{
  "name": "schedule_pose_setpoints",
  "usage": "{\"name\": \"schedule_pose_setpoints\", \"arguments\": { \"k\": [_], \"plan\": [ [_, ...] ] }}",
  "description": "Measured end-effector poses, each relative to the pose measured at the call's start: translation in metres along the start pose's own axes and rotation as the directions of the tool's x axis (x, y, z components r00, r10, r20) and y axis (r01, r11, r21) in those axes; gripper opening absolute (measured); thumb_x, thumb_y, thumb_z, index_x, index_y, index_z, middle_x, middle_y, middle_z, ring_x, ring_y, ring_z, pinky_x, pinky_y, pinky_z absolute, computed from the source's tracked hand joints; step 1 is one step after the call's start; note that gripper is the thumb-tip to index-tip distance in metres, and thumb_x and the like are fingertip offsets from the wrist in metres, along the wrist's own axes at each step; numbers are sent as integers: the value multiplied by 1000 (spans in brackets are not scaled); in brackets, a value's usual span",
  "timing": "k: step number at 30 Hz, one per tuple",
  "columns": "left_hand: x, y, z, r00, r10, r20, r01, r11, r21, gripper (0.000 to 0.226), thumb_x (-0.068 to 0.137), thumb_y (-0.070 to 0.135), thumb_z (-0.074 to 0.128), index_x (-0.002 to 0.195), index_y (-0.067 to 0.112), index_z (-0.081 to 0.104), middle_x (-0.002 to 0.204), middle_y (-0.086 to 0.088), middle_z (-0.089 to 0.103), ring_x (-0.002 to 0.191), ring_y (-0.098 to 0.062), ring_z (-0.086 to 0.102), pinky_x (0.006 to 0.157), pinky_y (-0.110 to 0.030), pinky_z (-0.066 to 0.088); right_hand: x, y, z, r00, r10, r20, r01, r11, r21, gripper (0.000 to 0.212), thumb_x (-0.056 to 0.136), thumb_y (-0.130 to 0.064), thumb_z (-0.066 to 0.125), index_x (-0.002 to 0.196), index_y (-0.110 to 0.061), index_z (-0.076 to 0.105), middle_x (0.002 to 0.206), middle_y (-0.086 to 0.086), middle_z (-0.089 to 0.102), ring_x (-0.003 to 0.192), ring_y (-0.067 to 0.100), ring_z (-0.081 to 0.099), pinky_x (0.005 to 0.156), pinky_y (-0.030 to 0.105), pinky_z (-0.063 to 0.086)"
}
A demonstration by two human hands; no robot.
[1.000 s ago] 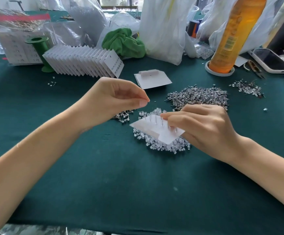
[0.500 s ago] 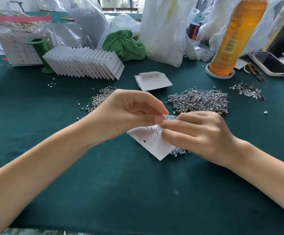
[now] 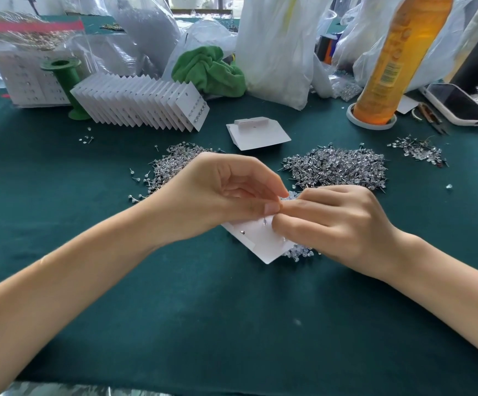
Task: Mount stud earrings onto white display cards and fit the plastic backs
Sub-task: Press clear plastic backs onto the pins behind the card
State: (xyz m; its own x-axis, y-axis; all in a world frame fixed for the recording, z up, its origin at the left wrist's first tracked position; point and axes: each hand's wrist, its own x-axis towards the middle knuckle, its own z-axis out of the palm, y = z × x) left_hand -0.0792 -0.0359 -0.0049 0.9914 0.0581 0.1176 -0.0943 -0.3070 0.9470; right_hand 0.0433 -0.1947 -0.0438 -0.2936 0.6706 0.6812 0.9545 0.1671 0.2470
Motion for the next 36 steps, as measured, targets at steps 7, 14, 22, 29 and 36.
{"name": "schedule_pose_setpoints", "arguments": {
  "k": [7, 14, 22, 29, 36],
  "plan": [
    [0, -2, 0, 1000, 8, 9, -9, 1000, 21, 16, 73, 13, 70, 89, 10, 69, 86, -2, 73, 82, -14, 68, 79, -30, 56, -1, -1, 1, 1000, -6, -13, 6, 1000, 1, 18, 95, 1, 52, 87, -7, 66, 78, 5, 71, 51, 25, 50, 47, 27, 45],
    [1, -3, -2, 1000, 29, 3, -29, 999, 32, 17, 72, 11, 70, 88, 7, 68, 83, -2, 73, 80, -15, 68, 79, -32, 56, -3, 0, 2, 1000, -9, -15, 9, 1000, 9, 12, 97, -1, 48, 95, -12, 50, 80, 4, 71, 54, 25, 52, 46, 27, 45],
    [2, -5, -3, 999, 53, 9, -53, 998, 38, 16, 72, 11, 70, 87, 9, 68, 81, 5, 72, 77, -9, 68, 75, -19, 53, -2, -1, 2, 1000, 7, -14, -7, 1000, 22, 11, 100, -5, 45, 95, -13, 51, 82, 4, 72, 55, 25, 55, 45, 29, 47],
    [2, -7, -3, 994, 107, 18, -108, 988, 111, 14, 75, 14, 70, 89, 12, 69, 84, 8, 72, 80, -9, 68, 78, -16, 50, -2, -1, 1, 1000, 4, -22, -3, 1000, 18, 13, 100, -5, 47, 92, -11, 56, 76, 4, 70, 53, 24, 54, 46, 27, 47],
    [3, -9, -2, 992, 123, 30, -126, 979, 160, 14, 76, 18, 70, 90, 15, 69, 85, 12, 71, 81, -7, 66, 79, -18, 49, -1, -1, 1, 1000, -8, -7, 8, 1000, -15, 23, 95, 1, 55, 79, -6, 71, 73, 5, 69, 52, 26, 55, 46, 30, 50]
  ]
}}
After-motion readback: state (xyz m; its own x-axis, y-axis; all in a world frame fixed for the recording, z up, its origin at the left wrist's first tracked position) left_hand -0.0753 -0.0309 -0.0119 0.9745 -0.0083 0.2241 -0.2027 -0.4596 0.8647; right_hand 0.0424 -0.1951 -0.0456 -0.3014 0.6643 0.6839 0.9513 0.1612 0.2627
